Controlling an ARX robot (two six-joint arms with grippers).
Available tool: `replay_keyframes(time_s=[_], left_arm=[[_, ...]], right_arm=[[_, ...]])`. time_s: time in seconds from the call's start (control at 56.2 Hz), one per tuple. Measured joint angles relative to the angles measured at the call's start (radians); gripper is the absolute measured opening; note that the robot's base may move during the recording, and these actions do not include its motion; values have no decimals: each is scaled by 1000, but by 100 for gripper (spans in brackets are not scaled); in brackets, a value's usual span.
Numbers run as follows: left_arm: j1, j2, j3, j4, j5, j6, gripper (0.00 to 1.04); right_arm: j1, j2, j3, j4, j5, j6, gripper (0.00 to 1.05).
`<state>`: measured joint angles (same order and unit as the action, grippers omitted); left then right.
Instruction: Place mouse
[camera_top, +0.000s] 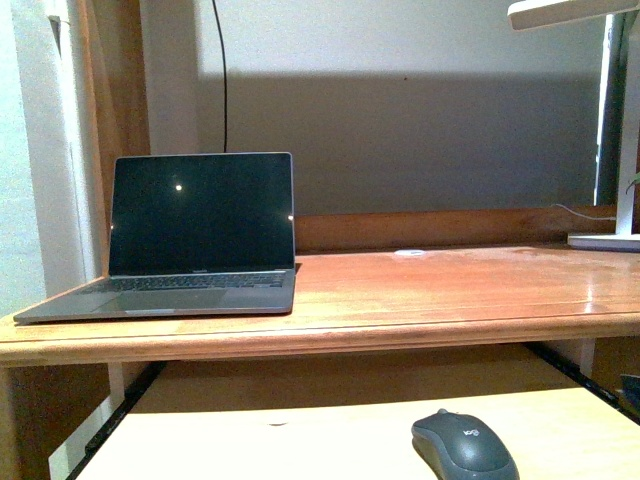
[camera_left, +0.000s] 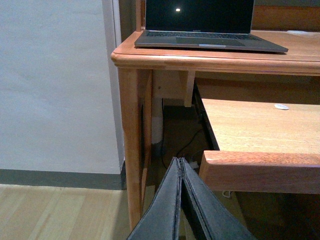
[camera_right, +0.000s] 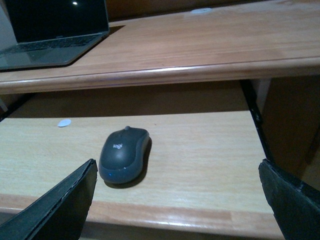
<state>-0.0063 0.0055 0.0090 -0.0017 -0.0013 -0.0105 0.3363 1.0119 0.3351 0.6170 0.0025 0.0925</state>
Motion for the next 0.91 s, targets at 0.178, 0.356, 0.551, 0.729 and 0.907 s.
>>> replay_keyframes(time_s=[0.178, 0.356, 0.551, 0.729, 0.907], left_arm=[[0, 0, 0, 0, 0, 0, 18], [0, 0, 0, 0, 0, 0, 44], [0, 0, 0, 0, 0, 0, 74], [0, 0, 0, 0, 0, 1, 99], [0, 0, 0, 0, 0, 1, 97]], right_arm=[[118, 131, 68, 33, 106, -55, 97], [223, 267, 124, 84, 198, -119, 97], [286, 430, 211, 91, 268, -154, 97], [290, 547, 325, 34, 313, -161, 97], [271, 626, 439, -104, 330, -142, 97]])
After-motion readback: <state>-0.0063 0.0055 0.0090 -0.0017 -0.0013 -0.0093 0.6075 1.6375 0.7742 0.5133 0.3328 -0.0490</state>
